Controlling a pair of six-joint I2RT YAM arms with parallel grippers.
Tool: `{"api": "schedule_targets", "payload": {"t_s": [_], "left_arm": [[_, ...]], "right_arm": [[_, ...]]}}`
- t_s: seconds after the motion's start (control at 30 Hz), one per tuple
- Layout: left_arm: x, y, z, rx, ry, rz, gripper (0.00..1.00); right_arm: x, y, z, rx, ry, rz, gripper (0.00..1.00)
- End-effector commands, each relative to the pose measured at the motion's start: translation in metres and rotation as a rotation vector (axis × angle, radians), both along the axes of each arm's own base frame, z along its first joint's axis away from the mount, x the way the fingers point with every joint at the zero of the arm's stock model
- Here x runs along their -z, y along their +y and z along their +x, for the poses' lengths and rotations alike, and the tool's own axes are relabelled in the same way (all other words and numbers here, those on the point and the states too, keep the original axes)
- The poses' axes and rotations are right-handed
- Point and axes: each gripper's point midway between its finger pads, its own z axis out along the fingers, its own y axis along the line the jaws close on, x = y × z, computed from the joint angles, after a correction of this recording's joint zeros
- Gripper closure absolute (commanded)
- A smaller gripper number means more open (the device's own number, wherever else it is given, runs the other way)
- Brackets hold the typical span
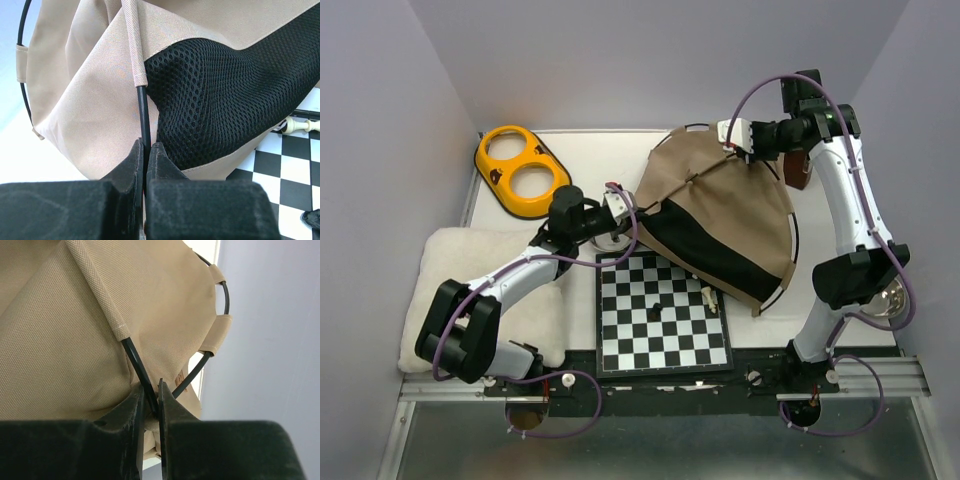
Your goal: Set up the pet tent
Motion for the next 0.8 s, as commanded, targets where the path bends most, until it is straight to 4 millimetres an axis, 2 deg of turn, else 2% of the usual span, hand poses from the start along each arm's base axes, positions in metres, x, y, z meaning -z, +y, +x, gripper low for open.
{"api": "schedule_targets", "payload": {"t_s": [0.0,0.1,0.13,0.23,0.33,0.4,0.53,0.57,0.6,0.63,0.7,0.77], "left_arm": [[0.022,0.007,-0.017,0.065,0.104,0.034,0.95],[0.001,-0.004,-0.013,0.081,0.092,0.012,0.77],[-0.004,-0.008,-0.01,0.081,0.092,0.009,0.75],[-0.011,-0.019,-0.001,0.085,0.107,0.015,0.76],[-0.008,-0.027,0.004,0.088,0.115,0.022,0.77],[-0.006,-0.032,0.007,0.088,0.116,0.033,0.74],[-0.018,-0.04,0.009,0.092,0.108,0.005,0.72],[-0.022,-0.042,0.009,0.095,0.105,0.0,0.74],[-0.026,-0.043,0.009,0.095,0.108,-0.006,0.89],[-0.029,-0.039,0.014,0.063,0.117,-0.017,1.0],[-0.039,-0.022,0.022,0.044,0.159,-0.104,1.0],[-0.032,0.004,0.031,-0.002,0.195,-0.133,1.0]], "right_arm": [[-0.035,-0.034,0.006,0.105,-0.113,-0.002,0.99],[-0.027,-0.018,-0.013,0.046,-0.1,0.01,0.99],[-0.027,-0.014,-0.018,0.03,-0.097,0.015,0.99],[-0.028,-0.003,-0.027,0.01,-0.082,0.031,0.99],[-0.03,0.0,-0.029,-0.002,-0.08,0.041,0.99],[-0.028,0.003,-0.032,-0.013,-0.077,0.037,0.99],[-0.023,0.01,-0.038,-0.048,-0.07,0.019,0.99],[-0.023,0.01,-0.038,-0.049,-0.072,0.017,0.99],[-0.023,0.011,-0.038,-0.05,-0.074,0.012,0.99],[-0.023,0.009,-0.036,-0.04,-0.078,0.003,0.99],[-0.02,0.0,-0.029,0.0,-0.083,-0.028,0.99],[-0.019,-0.016,-0.021,0.041,-0.088,-0.046,0.91]]}}
